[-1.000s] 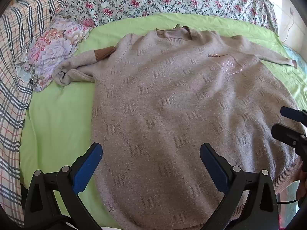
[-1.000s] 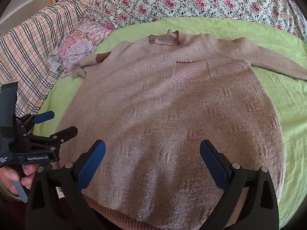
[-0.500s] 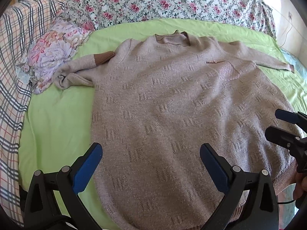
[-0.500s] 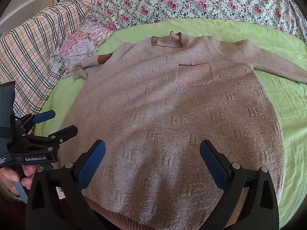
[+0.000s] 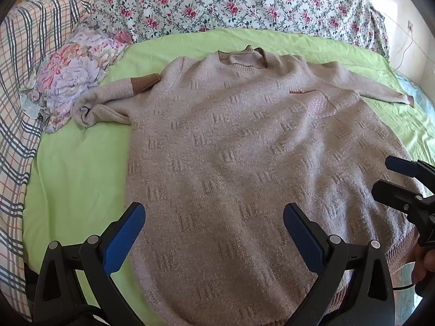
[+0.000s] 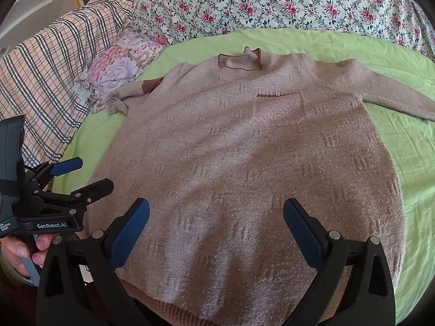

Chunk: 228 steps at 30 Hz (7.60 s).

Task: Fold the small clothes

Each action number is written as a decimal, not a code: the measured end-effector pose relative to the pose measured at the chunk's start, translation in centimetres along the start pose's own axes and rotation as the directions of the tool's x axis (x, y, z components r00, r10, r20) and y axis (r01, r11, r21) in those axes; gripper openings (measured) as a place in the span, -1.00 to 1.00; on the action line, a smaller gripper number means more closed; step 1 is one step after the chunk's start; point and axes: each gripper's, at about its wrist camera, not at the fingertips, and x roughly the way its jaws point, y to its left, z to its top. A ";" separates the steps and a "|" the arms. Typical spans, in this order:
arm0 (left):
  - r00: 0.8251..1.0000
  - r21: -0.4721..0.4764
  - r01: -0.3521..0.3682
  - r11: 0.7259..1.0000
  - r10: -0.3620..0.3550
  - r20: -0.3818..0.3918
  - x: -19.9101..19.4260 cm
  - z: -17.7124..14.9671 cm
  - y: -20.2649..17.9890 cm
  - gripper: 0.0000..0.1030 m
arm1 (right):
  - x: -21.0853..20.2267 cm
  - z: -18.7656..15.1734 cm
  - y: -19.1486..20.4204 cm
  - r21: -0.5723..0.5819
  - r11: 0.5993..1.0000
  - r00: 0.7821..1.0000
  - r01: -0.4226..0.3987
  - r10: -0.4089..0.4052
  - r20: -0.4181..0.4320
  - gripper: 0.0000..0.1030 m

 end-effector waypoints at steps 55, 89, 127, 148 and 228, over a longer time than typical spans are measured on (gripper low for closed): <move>0.943 0.285 0.331 0.900 -0.325 -0.068 22.1 27.4 8.7 0.97 | 15.5 24.6 -15.6 -0.154 0.987 0.998 0.052 -0.059 -0.039 0.55; 0.994 -0.040 0.094 0.995 -0.096 -0.052 28.3 27.9 13.6 -0.23 | 18.5 28.6 -20.4 0.138 0.968 0.978 0.210 -0.206 -0.039 -0.40; 0.936 -0.215 0.311 0.926 -0.338 -0.100 17.1 13.7 1.2 0.31 | -6.8 15.0 -37.8 0.589 0.800 0.913 0.116 -0.320 0.254 -0.89; 0.889 -0.289 0.429 0.856 -0.456 -0.033 15.2 12.3 5.3 0.42 | 22.2 18.5 -0.1 0.265 0.870 0.873 -0.417 0.464 -0.150 -0.81; 0.993 0.102 0.016 0.995 -0.003 -0.120 24.0 20.7 17.4 -0.58 | 9.0 11.2 -8.5 0.348 0.924 0.985 -0.157 0.170 -0.006 -0.25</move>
